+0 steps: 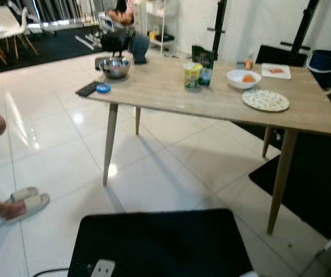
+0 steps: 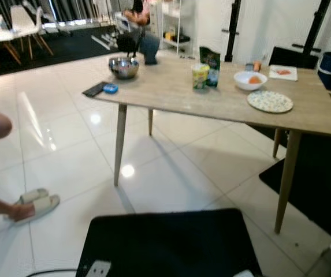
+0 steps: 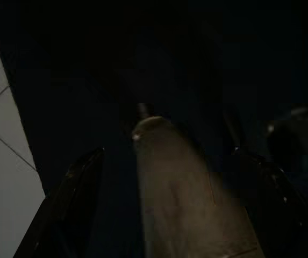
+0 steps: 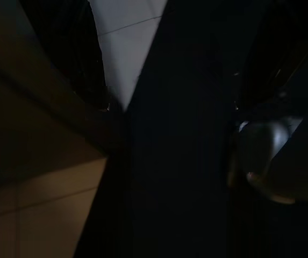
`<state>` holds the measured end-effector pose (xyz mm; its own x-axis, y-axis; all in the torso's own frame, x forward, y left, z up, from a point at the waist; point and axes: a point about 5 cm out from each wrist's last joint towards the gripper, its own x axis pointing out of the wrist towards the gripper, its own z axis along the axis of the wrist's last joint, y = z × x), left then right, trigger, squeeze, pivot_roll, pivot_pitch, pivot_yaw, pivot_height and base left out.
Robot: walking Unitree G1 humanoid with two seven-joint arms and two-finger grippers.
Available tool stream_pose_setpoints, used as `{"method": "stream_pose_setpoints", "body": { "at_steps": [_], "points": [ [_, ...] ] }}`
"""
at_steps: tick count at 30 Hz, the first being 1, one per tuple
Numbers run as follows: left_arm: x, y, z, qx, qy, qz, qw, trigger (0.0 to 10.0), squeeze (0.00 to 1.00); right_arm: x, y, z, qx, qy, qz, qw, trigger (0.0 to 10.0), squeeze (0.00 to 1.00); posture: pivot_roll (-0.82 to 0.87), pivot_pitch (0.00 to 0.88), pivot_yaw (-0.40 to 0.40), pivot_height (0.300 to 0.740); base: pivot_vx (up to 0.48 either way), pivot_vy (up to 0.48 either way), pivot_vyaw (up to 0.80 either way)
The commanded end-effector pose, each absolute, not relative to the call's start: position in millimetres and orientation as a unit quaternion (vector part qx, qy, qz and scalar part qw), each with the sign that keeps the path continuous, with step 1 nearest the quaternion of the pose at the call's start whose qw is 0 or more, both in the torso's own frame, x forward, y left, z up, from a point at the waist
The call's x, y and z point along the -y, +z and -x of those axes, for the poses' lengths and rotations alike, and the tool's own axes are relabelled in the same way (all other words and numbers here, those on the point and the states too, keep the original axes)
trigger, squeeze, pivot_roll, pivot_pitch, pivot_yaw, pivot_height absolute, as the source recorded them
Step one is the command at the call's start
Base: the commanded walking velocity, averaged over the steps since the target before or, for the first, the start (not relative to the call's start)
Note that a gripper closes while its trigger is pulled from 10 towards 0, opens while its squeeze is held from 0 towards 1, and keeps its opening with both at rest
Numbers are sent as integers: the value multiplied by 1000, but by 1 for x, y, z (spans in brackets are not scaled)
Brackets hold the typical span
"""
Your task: Restocking fridge
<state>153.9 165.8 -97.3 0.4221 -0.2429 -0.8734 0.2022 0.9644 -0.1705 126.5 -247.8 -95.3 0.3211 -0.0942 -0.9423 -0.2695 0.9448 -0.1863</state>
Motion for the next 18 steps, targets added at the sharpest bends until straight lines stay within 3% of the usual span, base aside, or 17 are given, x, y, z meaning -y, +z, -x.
{"method": "stream_pose_setpoints", "body": {
  "at_steps": [1,18],
  "points": [
    [-170,-99,-148,-531,-130,12,837,10000,0,238,-95,-135,-569,66,154,805,10000,0,-42,0,29,740,364,0,0],
    [-168,-100,-148,-532,-132,12,836,10000,0,238,-95,-135,-568,66,147,807,10000,0,-41,0,29,740,361,0,0]
  ]
}}
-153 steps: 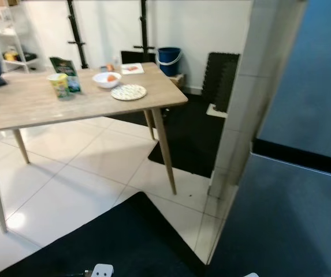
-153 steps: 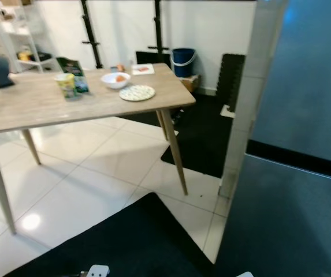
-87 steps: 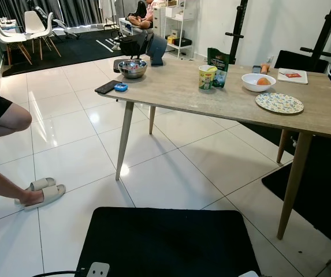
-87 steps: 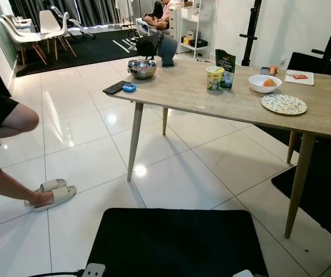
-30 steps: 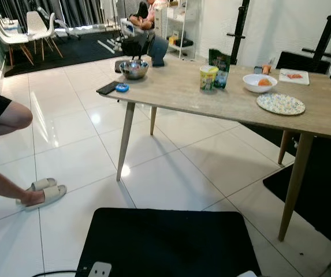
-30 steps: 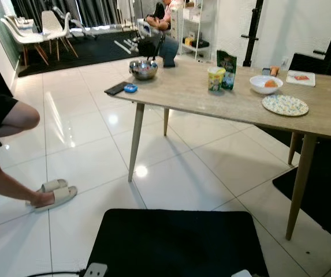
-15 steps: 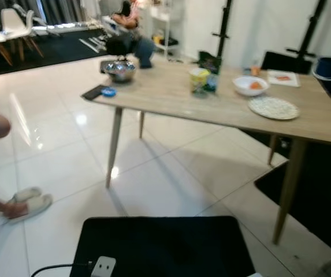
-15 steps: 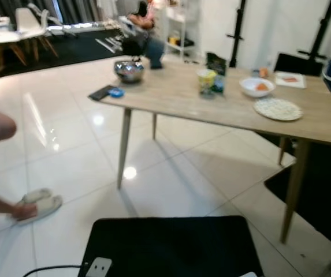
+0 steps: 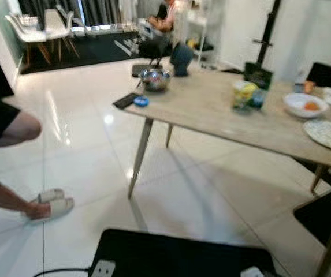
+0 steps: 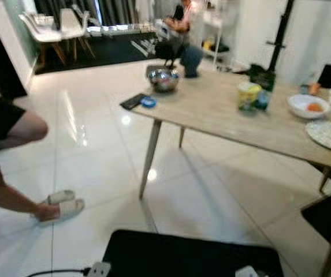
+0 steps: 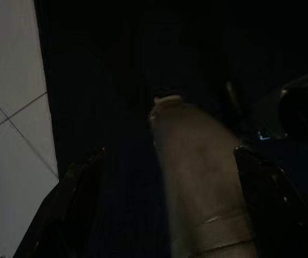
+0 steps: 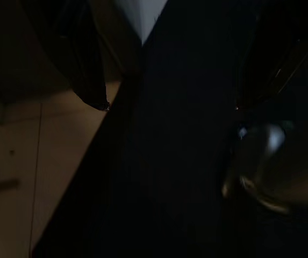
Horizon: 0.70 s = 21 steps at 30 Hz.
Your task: Restocking fridge
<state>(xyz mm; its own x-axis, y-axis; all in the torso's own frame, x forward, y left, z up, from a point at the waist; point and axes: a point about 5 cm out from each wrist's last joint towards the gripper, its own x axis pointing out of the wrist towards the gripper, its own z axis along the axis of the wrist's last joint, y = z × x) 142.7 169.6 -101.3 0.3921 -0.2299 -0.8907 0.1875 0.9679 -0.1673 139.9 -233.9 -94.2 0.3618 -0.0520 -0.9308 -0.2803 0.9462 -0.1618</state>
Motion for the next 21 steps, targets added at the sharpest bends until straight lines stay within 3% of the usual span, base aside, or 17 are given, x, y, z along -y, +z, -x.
{"method": "stream_pose_setpoints", "body": {
  "at_steps": [1,21],
  "points": [
    [-168,-100,-148,-532,-132,12,836,10000,0,238,-95,-135,-568,66,147,807,10000,0,-41,0,29,740,360,0,0],
    [-168,-99,-148,-531,-134,11,836,10000,0,238,-95,-135,-566,69,146,808,10000,0,-39,0,31,740,362,0,0]
  ]
}}
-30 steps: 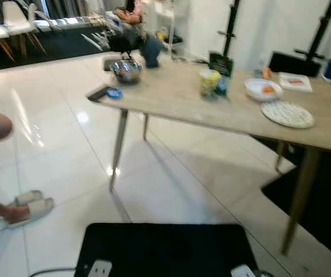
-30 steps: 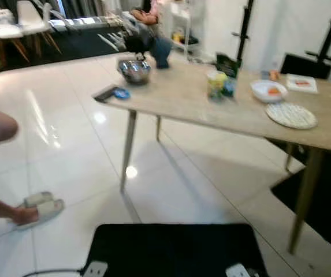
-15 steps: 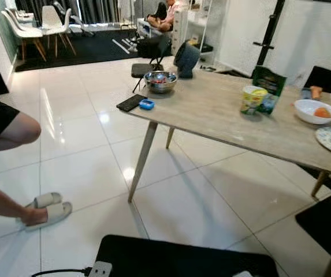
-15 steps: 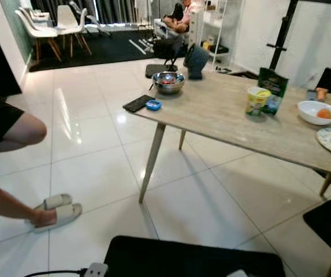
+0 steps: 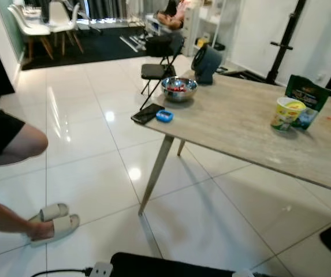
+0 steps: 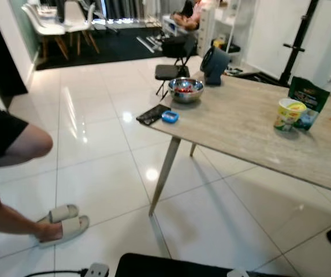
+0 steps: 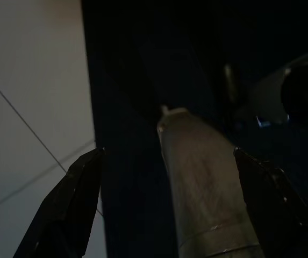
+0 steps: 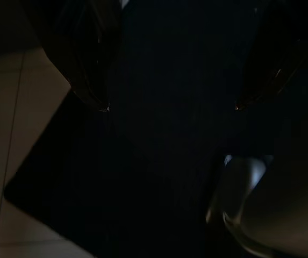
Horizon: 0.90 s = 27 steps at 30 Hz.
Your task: Restocking fridge
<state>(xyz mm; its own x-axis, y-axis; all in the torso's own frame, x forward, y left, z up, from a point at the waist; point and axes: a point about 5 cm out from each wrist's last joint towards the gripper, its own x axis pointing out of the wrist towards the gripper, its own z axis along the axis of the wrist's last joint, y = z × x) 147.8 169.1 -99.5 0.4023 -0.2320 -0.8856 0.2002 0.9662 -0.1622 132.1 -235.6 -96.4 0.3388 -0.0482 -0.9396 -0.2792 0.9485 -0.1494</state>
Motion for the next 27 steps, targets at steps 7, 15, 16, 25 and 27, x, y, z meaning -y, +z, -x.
{"method": "stream_pose_setpoints", "body": {
  "at_steps": [7,15,16,25,27],
  "points": [
    [-168,-99,-148,-531,-134,11,837,10000,0,238,-95,-135,-566,69,147,808,10000,0,-38,0,30,740,362,0,0],
    [-168,-100,-148,-531,-116,19,839,10000,0,238,-94,-136,-566,77,156,806,10000,0,-24,0,28,740,218,0,0],
    [-168,-100,-148,-532,-116,20,839,10000,0,239,-94,-136,-566,75,156,806,10000,0,-23,0,29,740,0,0,0],
    [-169,-101,-145,-537,-103,20,837,10000,0,239,-95,-134,-570,78,160,802,10000,0,-32,0,14,740,0,0,0],
    [-171,-101,-145,-536,-94,22,838,10000,0,238,-95,-134,-571,89,165,799,10000,0,-29,0,12,740,0,0,0]
  ]
}}
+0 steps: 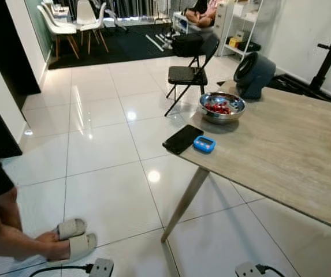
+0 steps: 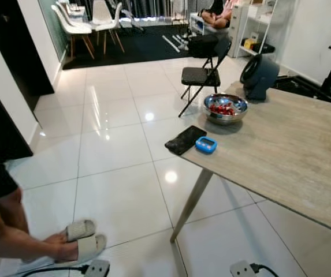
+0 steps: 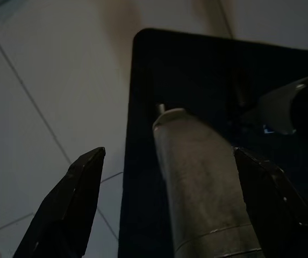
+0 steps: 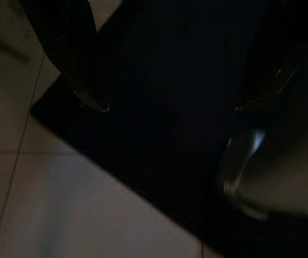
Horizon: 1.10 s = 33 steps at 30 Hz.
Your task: Restocking fridge
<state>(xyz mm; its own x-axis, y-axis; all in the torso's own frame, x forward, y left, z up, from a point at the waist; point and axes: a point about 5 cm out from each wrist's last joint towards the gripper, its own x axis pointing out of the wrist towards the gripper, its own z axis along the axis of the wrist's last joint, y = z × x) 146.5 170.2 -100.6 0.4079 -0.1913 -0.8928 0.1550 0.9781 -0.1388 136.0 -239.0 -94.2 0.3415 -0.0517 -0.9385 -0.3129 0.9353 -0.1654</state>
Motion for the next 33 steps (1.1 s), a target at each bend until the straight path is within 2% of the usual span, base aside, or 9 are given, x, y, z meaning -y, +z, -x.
{"method": "stream_pose_setpoints", "body": {
  "at_steps": [1,5,6,7,11,13,16,25,33],
  "points": [
    [-172,-101,-144,-536,-88,24,840,10000,0,237,-96,-133,-572,97,169,797,10000,0,-29,0,12,740,0,0,0],
    [-176,-103,-140,-539,-77,23,838,10000,0,235,-97,-129,-578,108,177,789,10000,0,-40,61,-2,740,0,0,0],
    [-182,-106,-127,-546,-75,23,834,10000,0,233,-101,-119,-581,113,178,786,10000,0,-44,79,3,740,0,0,0],
    [-182,-106,-127,-546,-75,23,834,10000,0,233,-101,-119,-581,113,178,786,10000,0,-44,79,3,740,0,0,0],
    [-191,-113,-92,-567,-77,21,820,10000,0,234,-104,-106,-581,91,149,795,10000,0,-46,83,31,740,0,0,0],
    [-190,-114,-88,-573,-88,12,815,10000,0,235,-106,-99,-589,79,142,792,10000,0,-48,73,32,740,0,0,0],
    [-189,-113,-92,-568,-91,12,818,10000,0,232,-107,-96,-592,81,140,789,10000,0,-44,72,31,740,0,0,0],
    [-190,-97,-148,-500,-71,28,862,10000,0,223,-105,-111,-577,104,154,795,10000,0,-16,42,36,740,0,0,0],
    [-192,-99,-140,-512,-68,15,856,10000,0,217,-105,-115,-571,106,146,801,10000,0,-10,59,28,740,0,0,0]
  ]
}}
